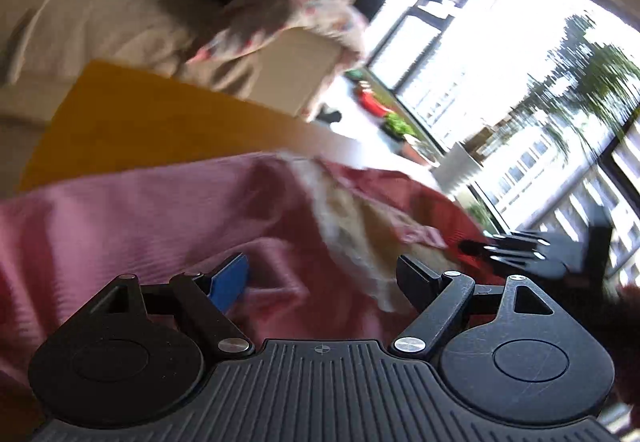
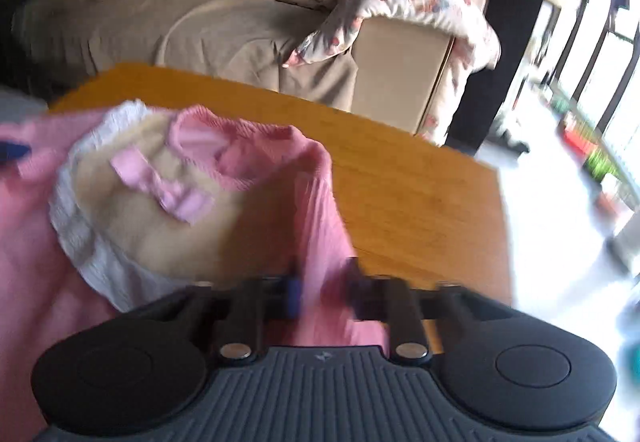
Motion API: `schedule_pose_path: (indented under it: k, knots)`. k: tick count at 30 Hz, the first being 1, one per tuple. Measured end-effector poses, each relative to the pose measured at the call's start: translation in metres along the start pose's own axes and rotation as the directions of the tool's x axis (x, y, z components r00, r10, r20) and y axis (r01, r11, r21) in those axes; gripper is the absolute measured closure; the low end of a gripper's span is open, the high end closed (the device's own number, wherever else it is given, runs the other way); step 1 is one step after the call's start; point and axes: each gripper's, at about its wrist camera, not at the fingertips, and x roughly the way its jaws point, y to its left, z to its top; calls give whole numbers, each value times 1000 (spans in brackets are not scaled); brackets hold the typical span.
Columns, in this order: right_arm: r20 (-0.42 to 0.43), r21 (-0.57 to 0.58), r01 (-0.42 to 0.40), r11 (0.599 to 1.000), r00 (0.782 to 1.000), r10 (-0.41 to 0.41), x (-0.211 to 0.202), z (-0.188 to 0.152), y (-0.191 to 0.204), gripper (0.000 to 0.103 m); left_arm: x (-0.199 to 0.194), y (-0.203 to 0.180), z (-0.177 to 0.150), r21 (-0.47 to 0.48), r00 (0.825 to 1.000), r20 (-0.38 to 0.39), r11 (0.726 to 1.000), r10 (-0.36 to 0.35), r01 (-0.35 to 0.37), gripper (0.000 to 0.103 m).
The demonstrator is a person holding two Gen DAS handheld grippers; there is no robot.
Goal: Fold clothes
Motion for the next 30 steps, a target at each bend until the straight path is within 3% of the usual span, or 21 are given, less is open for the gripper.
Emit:
schedule_pose_path:
  k: [2,5,10,12,14,18,20,23,27,30]
  knots:
    - [68,-133,117,984,992,-108,-1,5,5,96,1,16,1,-54,1000,4,998,16,-16,20]
    - [88,-175,251,952,967,-239,20,18,-13,96,-3,35,5,-157,1000,16,988,-9,11,24]
    - [-44,-78,311,947,948,-315,86,17,-48,97,-11,46,5,-205,999,48,979,3,7,27]
    - [-50,-6,299,954,953,-299,83,14,-59,96,-16,40,5,-180,999,42,983,30,-22,24]
    - [-50,68,283,957,959,-280,80,10,-71,96,-25,26,3,-109,997,40,992,70,-65,13]
    - [95,172,155,973,980,-173,-1,7,-68,88,-55,-14,-12,83,991,84,990,105,-112,10]
    - [177,200,67,977,979,-103,-48,-1,-57,68,-72,-32,-29,155,988,97,979,116,-131,9]
    - [305,208,-60,976,952,-6,-121,-23,-36,49,-95,-51,-59,225,984,108,961,141,-163,9]
    - [431,179,-196,964,897,103,-209,-56,-7,41,-130,-67,-97,303,977,131,932,168,-200,9]
    - [405,92,-219,971,899,165,-225,-75,32,37,-147,-72,-120,335,973,122,914,198,-228,9]
